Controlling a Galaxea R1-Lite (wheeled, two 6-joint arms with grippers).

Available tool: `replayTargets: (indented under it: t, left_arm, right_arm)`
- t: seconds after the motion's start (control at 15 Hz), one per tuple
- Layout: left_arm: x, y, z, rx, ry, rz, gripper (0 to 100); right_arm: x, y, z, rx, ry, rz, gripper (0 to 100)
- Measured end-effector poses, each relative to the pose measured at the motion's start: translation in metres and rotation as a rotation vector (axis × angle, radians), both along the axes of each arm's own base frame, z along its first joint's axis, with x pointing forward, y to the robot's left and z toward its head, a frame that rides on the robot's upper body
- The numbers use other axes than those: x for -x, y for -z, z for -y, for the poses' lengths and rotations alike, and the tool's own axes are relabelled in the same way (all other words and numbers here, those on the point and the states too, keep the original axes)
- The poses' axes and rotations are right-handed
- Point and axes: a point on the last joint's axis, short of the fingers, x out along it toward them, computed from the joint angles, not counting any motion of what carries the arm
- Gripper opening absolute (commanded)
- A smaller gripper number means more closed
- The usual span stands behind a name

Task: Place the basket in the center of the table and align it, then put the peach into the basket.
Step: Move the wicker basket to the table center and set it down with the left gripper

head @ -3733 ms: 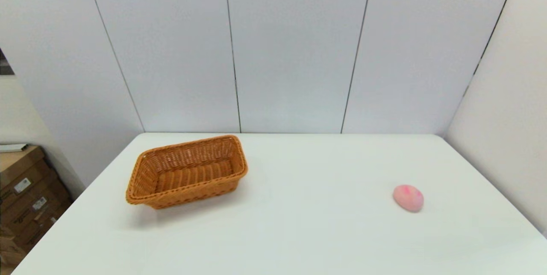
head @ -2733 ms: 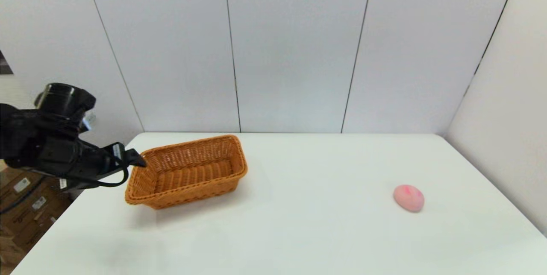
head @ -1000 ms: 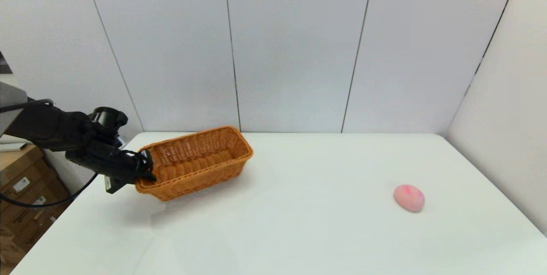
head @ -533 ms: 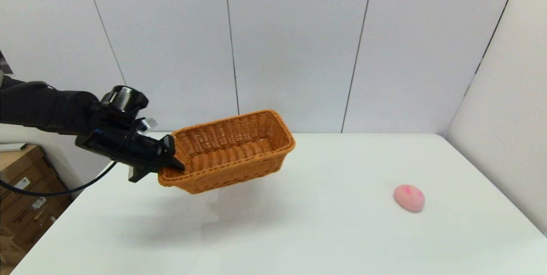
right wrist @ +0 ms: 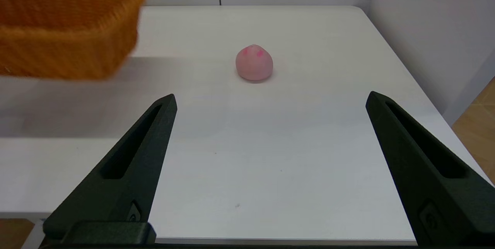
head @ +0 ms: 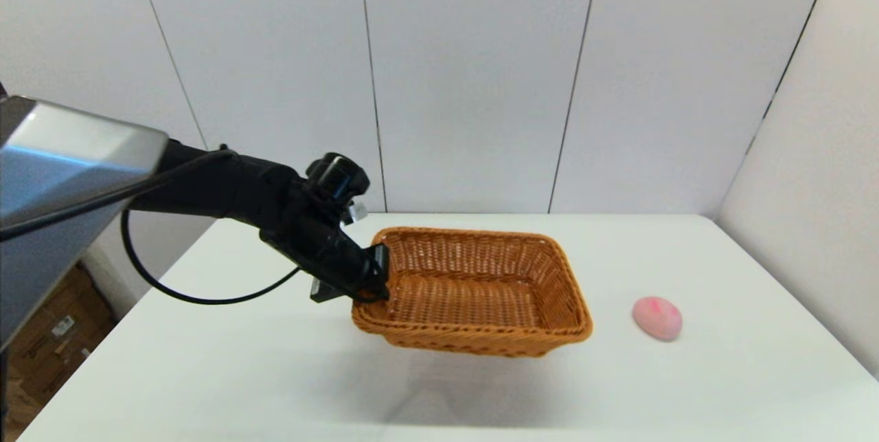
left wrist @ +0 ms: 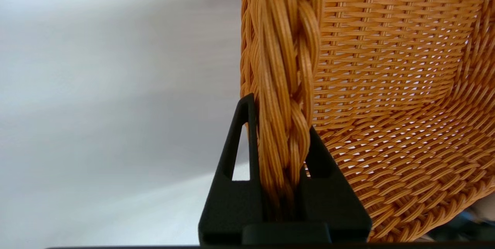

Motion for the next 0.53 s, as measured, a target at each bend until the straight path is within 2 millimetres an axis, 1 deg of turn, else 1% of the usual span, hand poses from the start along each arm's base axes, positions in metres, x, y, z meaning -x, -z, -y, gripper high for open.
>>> replayTargets:
  t: [0.13, 0.2, 0.27, 0.4, 0.53]
  left_arm:
    - [-0.005, 0.017, 0.008, -0.019, 0.007, -0.030, 0]
    - [-0.007, 0.024, 0.010, -0.027, 0.007, -0.044, 100]
    - [-0.009, 0.030, 0.011, -0.033, 0.005, -0.059, 100]
    - [-0.012, 0.038, 0.013, -0.030, -0.026, -0.086, 100]
    - [-0.014, 0.038, 0.010, -0.033, -0.039, -0.087, 100]
  right_arm:
    - [0.000, 0.000, 0.000, 0.000, 0.000, -0.001, 100]
    - [0.000, 0.000, 0.000, 0.000, 0.000, -0.001, 100]
    - [0.000, 0.000, 0.000, 0.000, 0.000, 0.000, 100]
    - [0.000, 0.000, 0.000, 0.000, 0.000, -0.001, 100]
    - [0.000, 0.000, 0.000, 0.000, 0.000, -0.002, 100]
